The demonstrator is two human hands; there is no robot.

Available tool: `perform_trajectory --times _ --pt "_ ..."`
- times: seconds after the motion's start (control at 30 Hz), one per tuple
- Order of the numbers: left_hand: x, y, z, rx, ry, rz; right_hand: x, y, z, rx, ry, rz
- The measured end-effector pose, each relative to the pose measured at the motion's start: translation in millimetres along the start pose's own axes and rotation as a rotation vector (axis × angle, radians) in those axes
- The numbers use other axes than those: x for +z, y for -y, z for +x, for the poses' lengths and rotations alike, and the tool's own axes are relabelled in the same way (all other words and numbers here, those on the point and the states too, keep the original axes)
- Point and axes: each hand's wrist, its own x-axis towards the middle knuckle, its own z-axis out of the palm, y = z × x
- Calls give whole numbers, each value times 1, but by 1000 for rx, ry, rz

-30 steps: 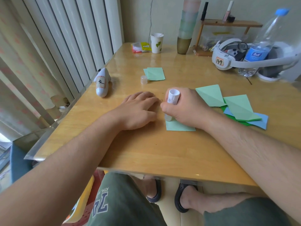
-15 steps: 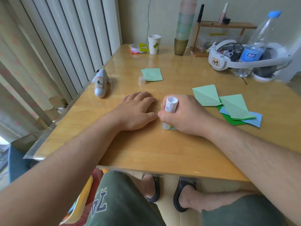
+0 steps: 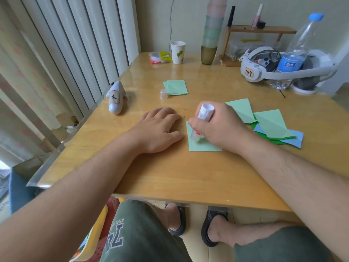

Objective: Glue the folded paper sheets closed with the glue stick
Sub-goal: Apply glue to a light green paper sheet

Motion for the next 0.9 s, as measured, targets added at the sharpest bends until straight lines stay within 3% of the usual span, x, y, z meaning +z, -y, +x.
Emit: perform_trajectory --times 0.33,0.43,0.53,0.63,0.9 --pt "3 0 1 -3 -7 11 8 3 -12 -69 62 -50" --pt "4 2 1 9 -12 9 1 1 -8 10 98 132" --pt "6 3 3 6 -15 -1 -14 -7 9 118 -112 365" --pt "6 2 5 -2 -76 21 -24 -15 26 154 -238 325" --pt "2 0 9 -74 -272 -144 0 -20 15 65 17 324"
